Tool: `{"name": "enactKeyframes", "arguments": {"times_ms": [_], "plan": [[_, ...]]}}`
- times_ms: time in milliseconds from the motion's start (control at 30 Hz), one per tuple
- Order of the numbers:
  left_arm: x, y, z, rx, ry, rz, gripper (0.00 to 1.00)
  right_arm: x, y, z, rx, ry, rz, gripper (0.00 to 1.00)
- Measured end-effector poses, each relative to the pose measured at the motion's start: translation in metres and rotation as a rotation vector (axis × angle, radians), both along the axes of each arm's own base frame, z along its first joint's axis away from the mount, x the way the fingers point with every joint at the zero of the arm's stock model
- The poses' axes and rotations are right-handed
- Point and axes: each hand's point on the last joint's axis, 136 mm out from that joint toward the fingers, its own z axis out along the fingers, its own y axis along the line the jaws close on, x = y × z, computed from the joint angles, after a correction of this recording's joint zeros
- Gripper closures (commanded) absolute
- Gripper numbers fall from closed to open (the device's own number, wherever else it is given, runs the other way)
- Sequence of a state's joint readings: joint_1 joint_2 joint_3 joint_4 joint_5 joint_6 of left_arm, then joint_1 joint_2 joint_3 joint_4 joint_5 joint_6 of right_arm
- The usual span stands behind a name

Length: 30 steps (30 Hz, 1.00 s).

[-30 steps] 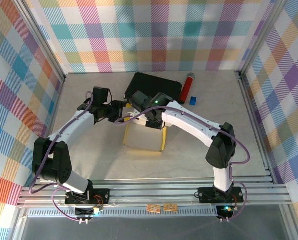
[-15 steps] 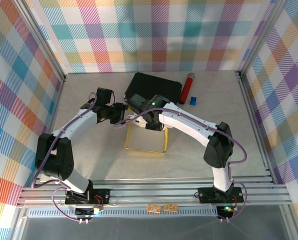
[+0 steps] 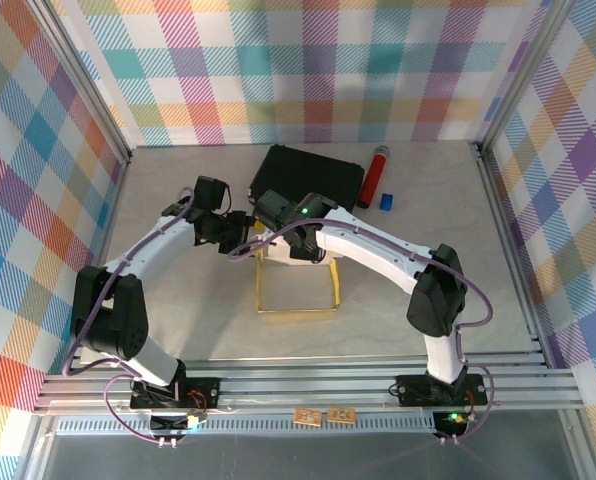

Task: Fold the paper box

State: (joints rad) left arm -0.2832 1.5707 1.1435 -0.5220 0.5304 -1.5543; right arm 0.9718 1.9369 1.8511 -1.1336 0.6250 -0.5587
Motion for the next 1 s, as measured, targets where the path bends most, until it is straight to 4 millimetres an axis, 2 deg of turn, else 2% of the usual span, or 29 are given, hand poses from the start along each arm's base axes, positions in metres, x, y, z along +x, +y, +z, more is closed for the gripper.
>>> {"name": "enactKeyframes", "arguments": {"times_ms": [67,100,200,233,433,600,633,700,733,833,1000], "plan": [[0.0,-0.002,-0.001,-0.002,0.01,0.007,0.61,0.0,-0.001,0.0,-0.004,-0.004,-0.001,1.0],[-0.001,-0.003,-0.003,-0.002,0.02,0.013,0.68,0.0,-0.002,0.0,-0.008,-0.004,-0.002,1.0],[-0.001,-0.006,-0.008,0.002,0.047,0.035,0.96,-0.001,-0.005,-0.001,-0.024,-0.002,-0.004,1.0],[0.0,-0.006,-0.009,0.002,0.053,0.044,1.0,-0.001,-0.005,-0.002,-0.026,0.001,-0.004,1.0],[0.013,-0.009,-0.004,-0.026,0.025,0.091,1.0,-0.002,-0.007,-0.003,-0.038,0.002,-0.003,1.0],[0.014,-0.009,-0.004,-0.033,0.029,0.106,1.0,-0.002,-0.007,-0.004,-0.038,0.0,-0.005,1.0],[0.014,-0.009,-0.004,-0.032,0.031,0.108,0.98,-0.002,-0.007,-0.005,-0.038,0.0,-0.006,1.0],[0.014,-0.008,-0.007,-0.031,0.032,0.113,0.74,-0.002,-0.007,-0.008,-0.038,0.001,-0.006,1.0],[0.013,-0.009,-0.008,-0.033,0.034,0.113,0.7,-0.002,-0.007,-0.009,-0.039,0.002,-0.006,1.0],[0.01,-0.009,-0.013,-0.038,0.051,0.12,0.6,-0.002,-0.005,-0.012,-0.035,-0.002,-0.004,1.0],[0.008,-0.01,-0.016,-0.046,0.056,0.113,0.56,-0.002,-0.005,-0.013,-0.039,-0.001,-0.002,1.0]]}}
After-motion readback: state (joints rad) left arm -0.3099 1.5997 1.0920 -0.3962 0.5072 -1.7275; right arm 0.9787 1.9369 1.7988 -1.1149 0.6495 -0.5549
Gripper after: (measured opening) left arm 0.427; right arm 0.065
